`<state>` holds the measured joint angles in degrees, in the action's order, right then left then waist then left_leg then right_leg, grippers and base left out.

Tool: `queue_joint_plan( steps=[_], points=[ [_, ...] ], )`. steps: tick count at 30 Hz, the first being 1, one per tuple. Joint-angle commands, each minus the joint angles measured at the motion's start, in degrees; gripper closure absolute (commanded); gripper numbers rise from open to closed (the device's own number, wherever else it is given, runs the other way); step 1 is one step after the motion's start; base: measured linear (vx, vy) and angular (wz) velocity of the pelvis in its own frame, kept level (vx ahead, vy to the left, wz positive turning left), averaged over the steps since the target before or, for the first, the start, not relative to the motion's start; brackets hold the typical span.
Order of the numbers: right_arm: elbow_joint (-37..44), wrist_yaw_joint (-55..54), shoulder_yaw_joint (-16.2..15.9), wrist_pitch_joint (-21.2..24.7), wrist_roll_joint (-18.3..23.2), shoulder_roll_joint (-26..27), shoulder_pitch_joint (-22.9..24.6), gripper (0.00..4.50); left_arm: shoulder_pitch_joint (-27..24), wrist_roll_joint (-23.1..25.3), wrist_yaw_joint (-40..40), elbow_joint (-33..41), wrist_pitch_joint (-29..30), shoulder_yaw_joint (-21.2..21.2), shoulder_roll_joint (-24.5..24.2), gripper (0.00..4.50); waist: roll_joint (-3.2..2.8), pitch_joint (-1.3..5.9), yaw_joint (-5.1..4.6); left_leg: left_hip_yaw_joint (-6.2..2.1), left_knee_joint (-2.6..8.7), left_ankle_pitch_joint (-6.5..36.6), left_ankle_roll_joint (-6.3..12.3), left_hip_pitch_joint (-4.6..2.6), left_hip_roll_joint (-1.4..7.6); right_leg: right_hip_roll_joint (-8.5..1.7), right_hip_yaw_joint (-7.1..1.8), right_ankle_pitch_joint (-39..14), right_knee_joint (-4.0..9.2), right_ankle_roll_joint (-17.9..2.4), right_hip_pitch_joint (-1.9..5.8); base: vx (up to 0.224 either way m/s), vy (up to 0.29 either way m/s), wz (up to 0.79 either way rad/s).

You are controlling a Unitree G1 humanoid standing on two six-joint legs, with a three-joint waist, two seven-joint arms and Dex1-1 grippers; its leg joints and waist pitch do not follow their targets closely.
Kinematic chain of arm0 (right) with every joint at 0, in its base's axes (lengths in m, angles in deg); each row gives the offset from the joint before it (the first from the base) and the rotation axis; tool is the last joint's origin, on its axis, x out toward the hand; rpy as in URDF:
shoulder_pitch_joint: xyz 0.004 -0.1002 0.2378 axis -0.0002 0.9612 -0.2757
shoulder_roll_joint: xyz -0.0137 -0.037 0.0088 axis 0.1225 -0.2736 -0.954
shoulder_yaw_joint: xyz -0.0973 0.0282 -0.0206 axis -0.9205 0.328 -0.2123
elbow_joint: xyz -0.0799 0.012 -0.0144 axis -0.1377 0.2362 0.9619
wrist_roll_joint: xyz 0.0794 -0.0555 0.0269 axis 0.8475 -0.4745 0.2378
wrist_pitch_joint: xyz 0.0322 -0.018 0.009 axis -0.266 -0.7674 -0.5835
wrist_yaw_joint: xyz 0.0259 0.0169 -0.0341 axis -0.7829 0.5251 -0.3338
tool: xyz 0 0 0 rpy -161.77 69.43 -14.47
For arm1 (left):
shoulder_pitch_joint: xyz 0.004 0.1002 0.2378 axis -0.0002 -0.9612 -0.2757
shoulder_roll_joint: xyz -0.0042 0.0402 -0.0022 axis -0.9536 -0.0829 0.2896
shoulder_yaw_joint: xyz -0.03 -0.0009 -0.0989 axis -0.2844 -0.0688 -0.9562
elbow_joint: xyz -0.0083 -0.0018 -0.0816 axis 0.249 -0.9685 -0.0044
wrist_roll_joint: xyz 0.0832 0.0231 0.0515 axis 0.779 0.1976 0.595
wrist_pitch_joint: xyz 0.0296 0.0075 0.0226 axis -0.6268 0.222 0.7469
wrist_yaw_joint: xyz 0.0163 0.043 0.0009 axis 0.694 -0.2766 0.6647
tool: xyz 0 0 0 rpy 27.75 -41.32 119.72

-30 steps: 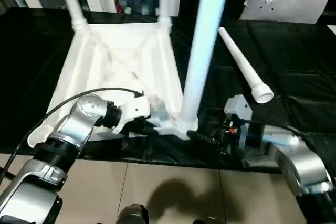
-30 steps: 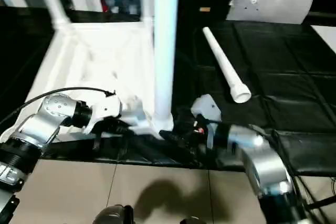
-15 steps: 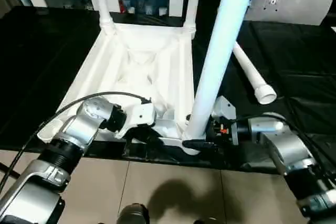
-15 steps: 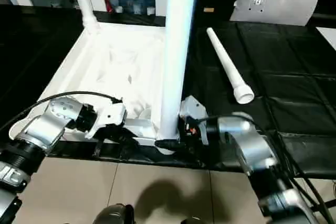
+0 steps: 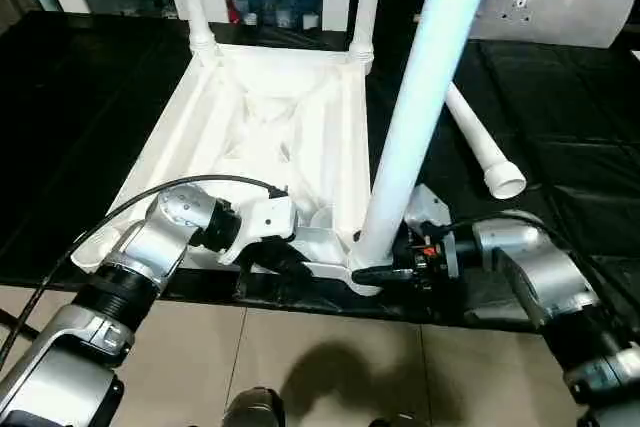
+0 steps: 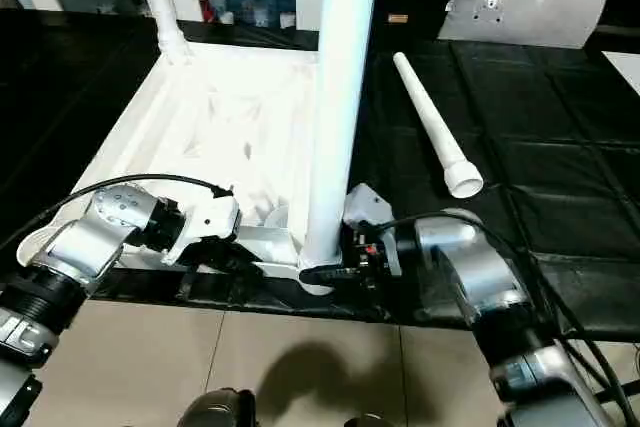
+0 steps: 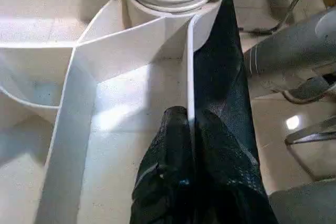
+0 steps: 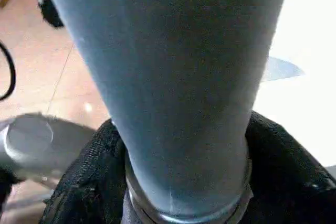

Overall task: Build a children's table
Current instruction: Rotate leg to tighten

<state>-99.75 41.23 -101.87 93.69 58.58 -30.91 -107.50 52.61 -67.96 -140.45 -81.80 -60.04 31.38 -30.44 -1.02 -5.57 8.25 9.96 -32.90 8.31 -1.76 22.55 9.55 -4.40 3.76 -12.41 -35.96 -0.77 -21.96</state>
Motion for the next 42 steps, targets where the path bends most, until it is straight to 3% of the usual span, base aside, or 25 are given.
queue_joint_plan(
  steps=[1,2,4,5,8,9,10,11,12,13,14,15,18,21,22,23,26,29,32,37,39,42],
  points=[
    [3.4,0.3,-0.5,2.7,2.9,1.2,1.9,1.78,-0.6,-0.6,1.6,1.1,1.3,-0.4,1.3,4.50,-0.07,3.40,-0.62,-1.35,4.07,16.6,2.33,-1.66,4.24,-4.92,-3.25,-9.9,4.79,-14.7,1.58,0.000,0.000,0.00],
    [5.2,-1.4,-0.3,3.6,3.3,1.9,3.1,1.78,-0.8,-0.7,2.5,1.5,2.0,-0.8,1.6,4.50,-0.36,3.15,-0.65,-1.43,4.17,16.7,2.25,-1.56,4.23,-4.91,-3.24,-10.1,4.83,-14.6,1.49,0.000,0.000,0.00],
    [12.2,-12.1,0.9,7.8,4.3,7.5,8.6,1.78,-0.5,0.1,9.4,2.3,6.8,-2.4,4.0,4.50,-0.27,2.92,-0.60,-1.45,4.58,17.9,1.57,-1.92,4.36,-4.87,-3.48,-11.2,5.09,-13.9,1.06,0.000,0.000,0.00],
    [12.2,-12.1,0.9,7.8,4.3,7.5,8.6,1.78,-0.5,0.1,9.4,2.3,6.8,-2.4,4.0,4.50,-0.11,2.86,-0.88,-1.61,4.80,18.5,1.21,-1.59,4.23,-5.06,-3.39,-12.7,5.17,-13.5,1.46,0.000,0.000,0.00],
    [13.1,-14.6,0.9,7.4,3.7,9.0,9.5,1.78,-0.3,-0.1,11.0,2.6,8.8,-3.0,4.9,4.50,-0.13,2.19,-1.50,-1.75,4.99,22.4,-0.53,-1.72,4.04,-5.46,-3.56,-22.3,6.19,-11.0,1.04,0.000,0.000,0.00],
    [13.9,-20.0,0.8,8.1,2.6,12.7,10.5,1.78,0.0,-0.3,13.7,2.9,11.1,-3.6,6.9,4.50,-0.42,1.93,-1.56,-1.88,5.02,23.3,-0.88,-1.87,4.04,-5.55,-3.61,-24.1,6.44,-10.5,0.76,0.000,0.000,0.00],
    [14.7,-24.0,0.9,9.1,1.9,15.4,11.4,1.78,0.2,-0.4,15.8,3.2,12.8,-4.1,8.3,4.50,-0.19,1.87,-2.29,-2.10,5.43,24.8,-2.02,-1.83,4.01,-5.43,-3.62,-25.9,6.57,-9.7,0.73,0.000,0.000,0.00],
    [14.7,-24.0,0.9,9.1,1.9,15.4,11.4,1.79,0.2,-0.4,15.8,3.2,12.8,-4.1,8.3,4.50,-0.13,1.80,-2.44,-2.15,5.59,24.8,-2.18,-1.70,3.95,-5.39,-3.58,-26.4,6.65,-9.3,0.74,0.000,0.000,0.00],
    [14.7,-29.5,1.3,10.6,0.5,18.8,11.5,1.79,0.5,-0.4,18.3,3.3,14.7,-4.6,10.1,4.50,-0.17,1.85,-2.73,-2.24,5.69,25.1,-2.24,-1.80,3.86,-5.39,-3.48,-26.8,6.82,-8.6,0.83,0.000,0.000,0.00],
    [13.7,-35.5,2.4,12.5,-0.5,22.7,10.9,1.79,1.0,-0.2,21.6,3.3,16.5,-5.3,12.1,4.50,-0.21,1.73,-3.12,-2.15,5.92,24.2,-2.56,-1.81,3.85,-5.23,-3.56,-25.9,6.79,-8.7,0.56,0.000,0.000,0.00],
    [13.7,-35.5,2.4,12.5,-0.5,22.7,10.9,1.80,1.0,-0.2,21.6,3.3,16.5,-5.3,12.1,4.50,-0.27,1.75,-3.30,-2.16,5.95,24.7,-2.67,-2.02,3.80,-5.26,-3.57,-26.6,6.96,-8.7,0.34,0.000,0.000,0.00],
    [11.2,-41.6,3.7,13.2,-1.9,26.3,9.2,1.80,1.6,0.3,25.0,2.9,17.8,-5.8,14.1,4.50,-0.21,1.72,-3.65,-2.37,5.90,24.4,-2.62,-1.82,3.77,-5.42,-3.50,-27.1,6.99,-8.2,0.68,0.000,0.000,0.00],
    [6.5,-51.8,5.7,13.3,-5.3,31.7,5.8,1.80,2.6,1.9,30.9,2.7,20.1,-6.3,17.7,4.50,-0.34,1.82,-4.22,-2.38,5.85,25.6,-3.29,-2.16,3.67,-5.52,-3.63,-29.0,7.35,-7.6,0.09,0.000,0.000,0.00],
    [5.2,-54.6,6.3,13.5,-5.4,33.0,4.8,1.80,2.8,2.4,32.6,3.0,20.7,-6.3,18.7,4.50,-0.36,1.91,-4.51,-2.26,5.93,25.2,-2.96,-2.12,3.68,-5.22,-3.71,-26.5,7.44,-7.0,0.15,0.000,0.000,0.00],
    [4.4,-57.0,6.4,13.6,-6.5,33.6,4.0,1.80,2.7,2.9,33.5,3.5,21.4,-6.2,19.4,4.50,-0.30,2.11,-4.75,-2.06,5.96,24.1,-2.66,-1.98,3.67,-5.02,-3.78,-23.3,7.18,-7.6,0.30,0.000,0.000,0.00],
    [4.1,-57.4,6.9,13.5,-6.2,33.8,3.7,1.80,2.5,3.1,33.4,4.1,21.4,-6.0,19.4,4.50,-0.41,2.33,-4.73,-2.05,5.93,23.4,-2.55,-1.92,3.69,-5.02,-3.79,-22.1,6.98,-7.9,0.42,0.000,0.000,0.00],
    [4.5,-56.9,7.6,13.5,-6.3,33.6,3.9,1.10,1.9,3.5,32.5,5.1,21.2,-5.8,19.0,4.50,-0.41,2.65,-4.68,-1.75,5.76,20.6,-1.43,-1.72,3.67,-4.90,-3.78,-17.2,6.67,-8.7,0.78,0.000,0.000,0.00],
    [6.6,-55.1,9.8,13.3,-6.1,32.1,5.8,0.91,0.3,3.9,29.6,6.7,20.6,-5.2,16.5,4.50,-0.34,3.23,-4.59,-1.46,5.42,17.2,-0.13,-1.50,3.60,-4.84,-3.73,-12.4,6.26,-9.6,1.37,0.000,0.000,0.00],
    [7.7,-52.8,9.9,12.6,-5.3,30.3,6.6,0.56,-0.3,3.9,28.2,6.9,19.8,-4.9,15.2,4.50,-0.41,3.41,-4.50,-1.33,5.17,14.8,1.13,-1.37,3.59,-4.85,-3.60,-9.4,6.02,-10.5,1.66,0.000,0.000,0.00],
    [12.4,-43.8,10.4,12.2,-1.7,22.9,9.3,0.13,-1.7,3.5,22.8,7.2,16.3,-4.0,11.2,4.50,-0.50,3.70,-4.38,-1.20,4.76,11.7,2.46,-1.14,3.58,-4.62,-3.38,-5.0,5.51,-11.6,2.19,0.000,0.000,0.00],
    [14.8,-38.2,10.4,11.7,-0.4,18.8,10.4,0.06,-2.2,3.6,19.6,6.7,13.1,-3.1,9.1,4.50,-0.47,4.06,-4.08,-1.21,4.32,10.0,3.80,-1.04,3.52,-4.63,-3.25,-1.9,5.30,-12.0,2.62,0.000,0.000,0.00],
    [17.2,-29.1,9.0,9.6,-0.2,12.4,11.8,0.06,-2.8,3.7,14.9,5.9,8.0,-1.9,6.2,4.50,-0.50,4.09,-3.89,-1.06,4.12,9.3,4.68,-1.09,3.58,-4.58,-3.10,-0.4,5.03,-13.2,2.47,0.000,0.000,0.00]
  ],
)
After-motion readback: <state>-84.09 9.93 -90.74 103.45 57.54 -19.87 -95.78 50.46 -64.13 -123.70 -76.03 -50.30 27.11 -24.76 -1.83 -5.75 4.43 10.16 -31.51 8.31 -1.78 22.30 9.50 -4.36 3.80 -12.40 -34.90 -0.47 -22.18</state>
